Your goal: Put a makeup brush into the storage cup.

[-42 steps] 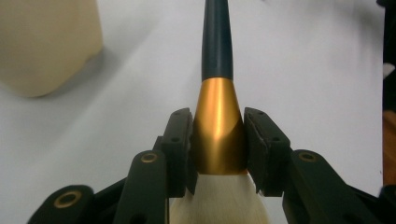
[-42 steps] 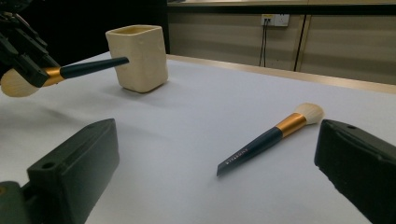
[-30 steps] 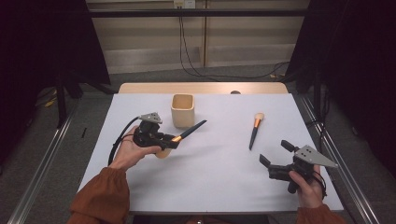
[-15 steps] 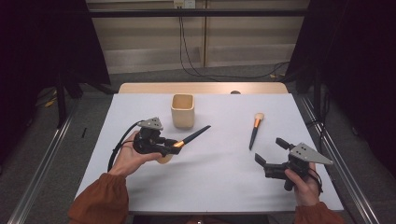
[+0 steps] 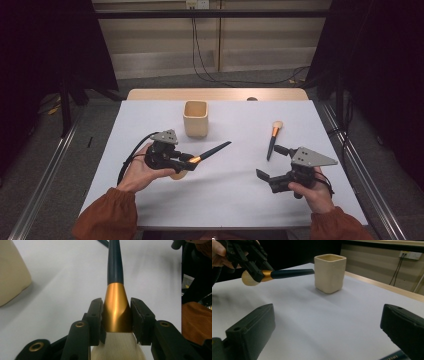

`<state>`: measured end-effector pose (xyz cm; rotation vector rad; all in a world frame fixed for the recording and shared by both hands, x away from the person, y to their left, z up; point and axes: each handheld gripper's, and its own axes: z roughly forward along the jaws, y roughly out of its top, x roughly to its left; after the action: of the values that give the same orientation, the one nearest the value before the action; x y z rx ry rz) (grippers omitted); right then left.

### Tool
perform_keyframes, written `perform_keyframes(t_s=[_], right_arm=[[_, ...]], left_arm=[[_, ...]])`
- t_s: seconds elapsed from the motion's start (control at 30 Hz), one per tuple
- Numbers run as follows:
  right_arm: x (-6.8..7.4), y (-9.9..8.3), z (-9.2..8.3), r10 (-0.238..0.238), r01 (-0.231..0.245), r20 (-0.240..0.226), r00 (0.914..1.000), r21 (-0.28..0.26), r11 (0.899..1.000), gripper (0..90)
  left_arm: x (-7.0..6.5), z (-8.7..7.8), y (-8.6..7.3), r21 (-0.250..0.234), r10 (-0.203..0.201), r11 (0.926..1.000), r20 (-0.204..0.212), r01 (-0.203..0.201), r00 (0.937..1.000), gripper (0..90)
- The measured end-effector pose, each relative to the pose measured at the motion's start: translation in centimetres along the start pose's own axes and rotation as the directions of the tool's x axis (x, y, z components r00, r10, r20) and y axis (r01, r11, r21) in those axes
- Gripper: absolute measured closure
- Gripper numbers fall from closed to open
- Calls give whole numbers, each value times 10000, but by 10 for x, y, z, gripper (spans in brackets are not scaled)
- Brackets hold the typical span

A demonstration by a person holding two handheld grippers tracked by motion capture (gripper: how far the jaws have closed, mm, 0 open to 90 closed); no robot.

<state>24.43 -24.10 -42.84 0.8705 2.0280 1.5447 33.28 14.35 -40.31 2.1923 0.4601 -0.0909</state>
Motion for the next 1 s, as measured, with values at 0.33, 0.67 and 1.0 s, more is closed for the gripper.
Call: perform_keyframes(t_s=[0.33, 0.67, 1.0], right_arm=[[1, 24, 26, -515, 577, -1058, 9930, 569, 9967, 4], [5, 42, 59, -947, 1414, -2247, 9698, 2023, 9691, 11], [5, 54, 77, -1060, 1928, -3003, 9479, 2761, 9416, 35]], left_arm=[[-3, 3, 1, 204, 169, 9996, 168, -173, 9997, 634], [-6, 8, 1, 338, 253, 9991, 329, -264, 9991, 634], [-9, 13, 4, 488, 326, 9982, 571, -354, 9978, 634]])
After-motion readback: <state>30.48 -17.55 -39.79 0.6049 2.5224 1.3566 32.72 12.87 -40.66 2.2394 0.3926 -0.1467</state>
